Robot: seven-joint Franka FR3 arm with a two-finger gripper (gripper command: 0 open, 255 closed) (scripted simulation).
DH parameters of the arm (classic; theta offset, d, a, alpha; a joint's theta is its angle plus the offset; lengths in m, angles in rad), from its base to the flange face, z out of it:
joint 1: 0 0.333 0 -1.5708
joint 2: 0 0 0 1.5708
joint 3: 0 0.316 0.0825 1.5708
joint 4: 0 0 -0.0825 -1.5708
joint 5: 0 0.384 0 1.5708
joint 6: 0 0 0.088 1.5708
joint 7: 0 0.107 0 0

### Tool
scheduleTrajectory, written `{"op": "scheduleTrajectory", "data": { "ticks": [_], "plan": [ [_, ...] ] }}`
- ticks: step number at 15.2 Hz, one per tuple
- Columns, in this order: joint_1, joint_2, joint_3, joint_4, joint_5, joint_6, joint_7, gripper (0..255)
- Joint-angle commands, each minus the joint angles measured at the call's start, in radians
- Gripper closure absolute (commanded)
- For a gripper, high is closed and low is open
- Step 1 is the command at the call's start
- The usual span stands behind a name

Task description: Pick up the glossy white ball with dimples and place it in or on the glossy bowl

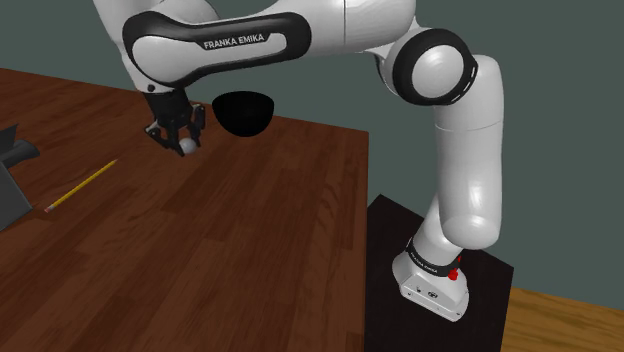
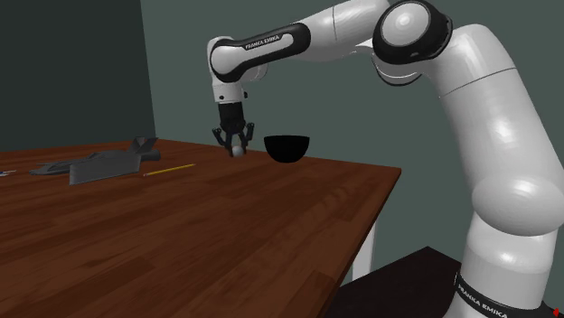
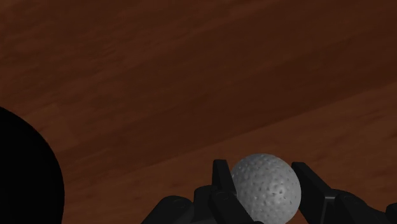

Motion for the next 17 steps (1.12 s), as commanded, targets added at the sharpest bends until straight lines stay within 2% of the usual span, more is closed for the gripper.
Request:
{"op": "scheduleTrajectory", "data": {
  "ticks": [1, 10, 17],
  "plan": [
    [0.004, 0.001, 0.001, 0.029, 0.001, -0.028, -0.004, 255],
    [0.029, 0.025, 0.001, 0.188, -0.006, -0.161, -0.023, 255],
    [0.065, 0.073, -0.003, 0.362, -0.023, -0.285, -0.041, 255]
  ]
}}
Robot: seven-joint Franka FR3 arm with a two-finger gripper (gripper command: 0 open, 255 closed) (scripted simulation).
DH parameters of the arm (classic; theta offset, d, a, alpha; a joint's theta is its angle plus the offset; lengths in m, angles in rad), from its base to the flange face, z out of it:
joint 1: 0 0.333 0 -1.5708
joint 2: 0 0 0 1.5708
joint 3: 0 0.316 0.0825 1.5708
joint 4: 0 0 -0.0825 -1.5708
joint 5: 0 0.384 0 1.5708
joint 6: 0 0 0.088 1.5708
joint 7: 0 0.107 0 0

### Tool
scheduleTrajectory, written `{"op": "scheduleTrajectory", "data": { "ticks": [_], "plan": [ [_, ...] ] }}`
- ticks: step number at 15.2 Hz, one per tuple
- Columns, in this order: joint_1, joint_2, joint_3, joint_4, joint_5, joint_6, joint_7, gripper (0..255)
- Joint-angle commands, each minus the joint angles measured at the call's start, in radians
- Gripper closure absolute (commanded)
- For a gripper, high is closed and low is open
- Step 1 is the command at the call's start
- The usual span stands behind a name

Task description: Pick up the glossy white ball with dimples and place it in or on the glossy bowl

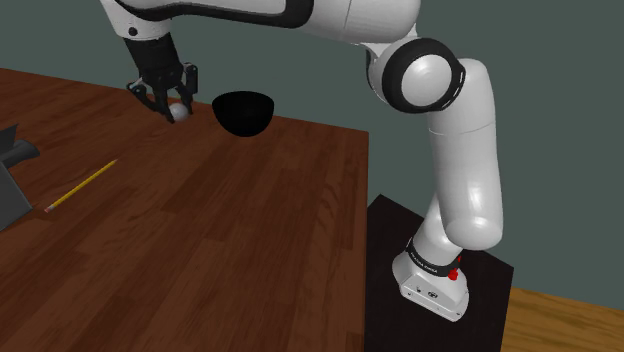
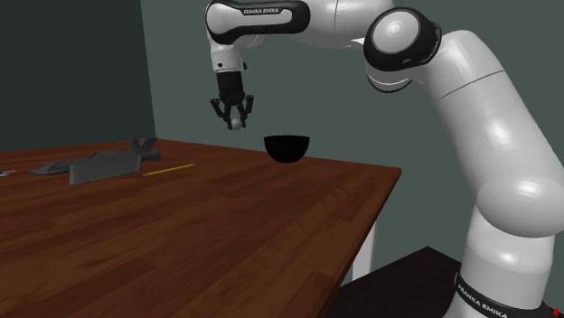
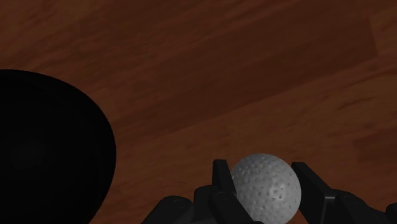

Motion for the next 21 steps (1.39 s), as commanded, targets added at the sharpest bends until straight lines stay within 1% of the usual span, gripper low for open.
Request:
{"op": "scheduleTrajectory", "data": {
  "ticks": [1, 5, 6, 9, 12, 16, 21],
  "plan": [
    [0.014, 0.019, -0.002, 0.058, -0.007, -0.038, -0.004, 255],
    [0.054, 0.078, -0.011, 0.214, -0.030, -0.133, -0.021, 255],
    [0.056, 0.082, -0.012, 0.224, -0.031, -0.139, -0.022, 255],
    [-0.034, -0.001, -0.011, 0.088, -0.001, -0.078, -0.071, 255],
    [-0.108, -0.056, -0.019, 0.003, 0.022, -0.037, -0.128, 255],
    [-0.191, -0.103, -0.037, -0.067, 0.045, 0.001, -0.210, 255],
    [-0.281, -0.129, -0.064, -0.101, 0.064, 0.029, -0.316, 255]
  ]
}}
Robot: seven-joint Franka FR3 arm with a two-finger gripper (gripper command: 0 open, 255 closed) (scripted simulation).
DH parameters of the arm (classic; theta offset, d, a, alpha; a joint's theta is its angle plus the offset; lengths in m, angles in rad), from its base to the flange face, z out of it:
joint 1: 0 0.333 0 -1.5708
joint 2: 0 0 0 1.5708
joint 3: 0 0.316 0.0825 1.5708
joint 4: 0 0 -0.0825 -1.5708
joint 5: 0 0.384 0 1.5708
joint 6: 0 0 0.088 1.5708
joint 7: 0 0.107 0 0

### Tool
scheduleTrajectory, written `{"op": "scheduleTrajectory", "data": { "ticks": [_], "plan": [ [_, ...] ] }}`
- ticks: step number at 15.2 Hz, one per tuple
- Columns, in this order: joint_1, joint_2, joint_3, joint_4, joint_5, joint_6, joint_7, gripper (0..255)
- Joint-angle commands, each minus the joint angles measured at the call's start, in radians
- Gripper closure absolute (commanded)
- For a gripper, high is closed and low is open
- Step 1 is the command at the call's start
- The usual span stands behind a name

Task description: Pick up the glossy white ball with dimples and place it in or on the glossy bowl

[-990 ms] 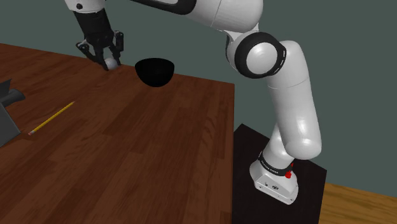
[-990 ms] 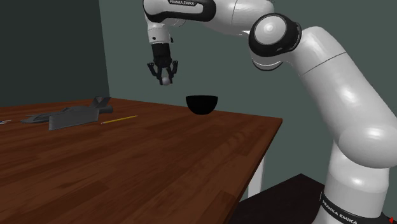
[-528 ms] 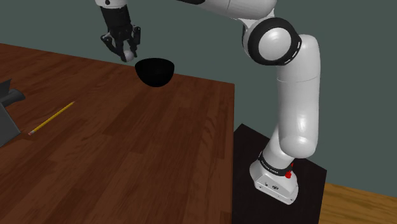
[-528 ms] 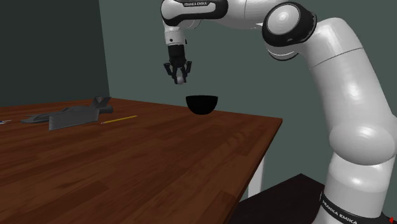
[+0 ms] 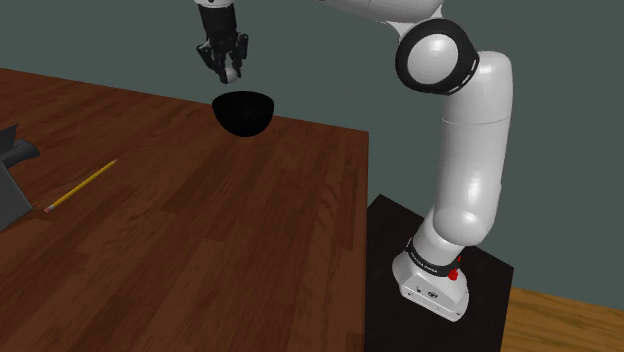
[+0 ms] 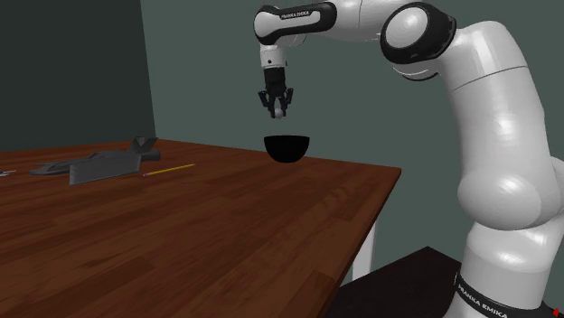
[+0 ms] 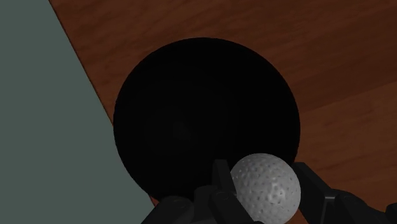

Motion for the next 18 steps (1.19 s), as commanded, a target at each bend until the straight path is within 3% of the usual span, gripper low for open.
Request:
{"op": "scheduleTrajectory", "data": {
  "ticks": [1, 5, 15, 18],
  "plan": [
    [-0.036, -0.009, -0.012, -0.013, 0.007, 0.012, -0.045, 255],
    [-0.068, -0.030, -0.019, -0.086, 0.018, 0.068, -0.067, 255],
    [-0.092, -0.071, -0.020, -0.281, 0.030, 0.223, -0.050, 255],
    [-0.093, -0.073, -0.020, -0.297, 0.030, 0.237, -0.048, 255]
  ]
}}
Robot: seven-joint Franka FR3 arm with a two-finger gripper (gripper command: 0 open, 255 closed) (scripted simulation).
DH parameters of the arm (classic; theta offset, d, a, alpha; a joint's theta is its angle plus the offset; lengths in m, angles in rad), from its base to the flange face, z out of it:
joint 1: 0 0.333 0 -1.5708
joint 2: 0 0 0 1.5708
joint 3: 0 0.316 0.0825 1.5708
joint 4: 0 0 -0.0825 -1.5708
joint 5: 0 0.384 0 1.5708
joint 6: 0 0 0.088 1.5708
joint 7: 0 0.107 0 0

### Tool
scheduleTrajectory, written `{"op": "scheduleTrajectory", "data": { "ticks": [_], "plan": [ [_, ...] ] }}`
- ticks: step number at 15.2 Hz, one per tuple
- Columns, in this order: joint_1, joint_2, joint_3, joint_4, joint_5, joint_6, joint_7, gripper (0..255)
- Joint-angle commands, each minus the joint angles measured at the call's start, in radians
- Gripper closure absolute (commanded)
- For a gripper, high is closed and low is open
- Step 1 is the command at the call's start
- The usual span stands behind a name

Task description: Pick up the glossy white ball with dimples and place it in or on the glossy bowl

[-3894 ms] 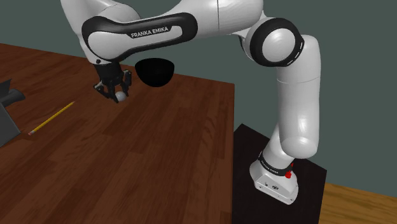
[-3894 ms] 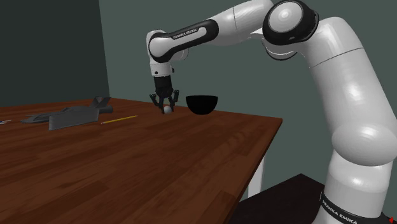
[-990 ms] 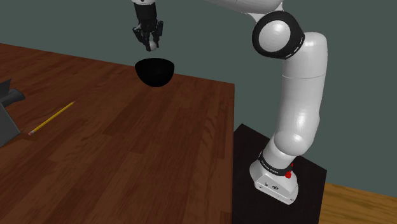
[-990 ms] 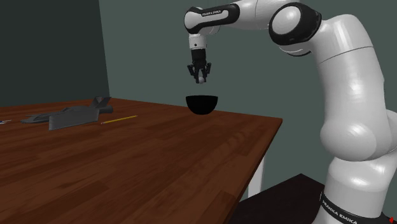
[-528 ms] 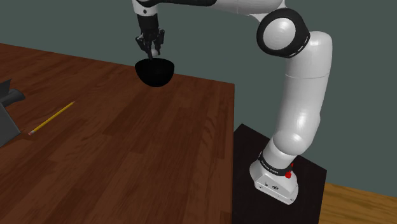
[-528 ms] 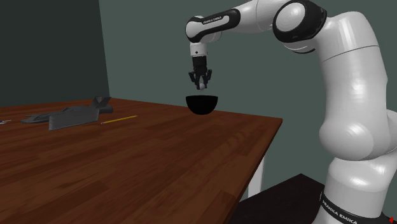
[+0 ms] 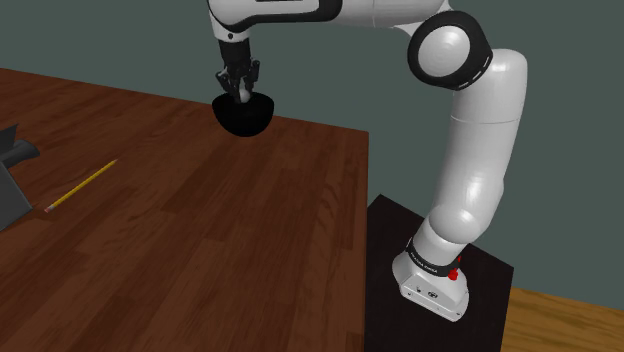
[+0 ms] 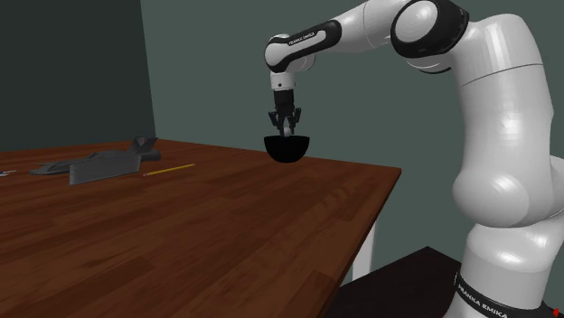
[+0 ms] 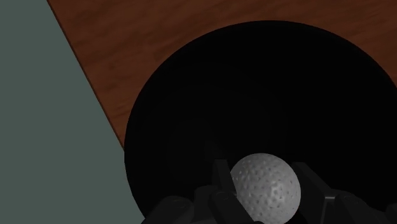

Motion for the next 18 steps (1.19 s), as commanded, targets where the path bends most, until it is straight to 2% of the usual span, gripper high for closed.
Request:
{"op": "scheduleTrajectory", "data": {
  "ticks": [1, 6, 7, 12, 16, 18],
  "plan": [
    [0.000, 0.001, 0.000, -0.002, 0.000, 0.003, 0.000, 255],
    [0.000, 0.001, 0.000, -0.002, 0.000, 0.003, 0.000, 255],
    [0.000, 0.001, 0.000, -0.002, 0.000, 0.003, 0.000, 0],
    [0.000, 0.001, 0.000, -0.002, 0.000, 0.003, 0.000, 0],
    [0.026, 0.031, 0.005, 0.168, -0.010, -0.139, -0.005, 0],
    [0.026, 0.031, 0.005, 0.168, -0.010, -0.139, -0.005, 0]
  ]
}}
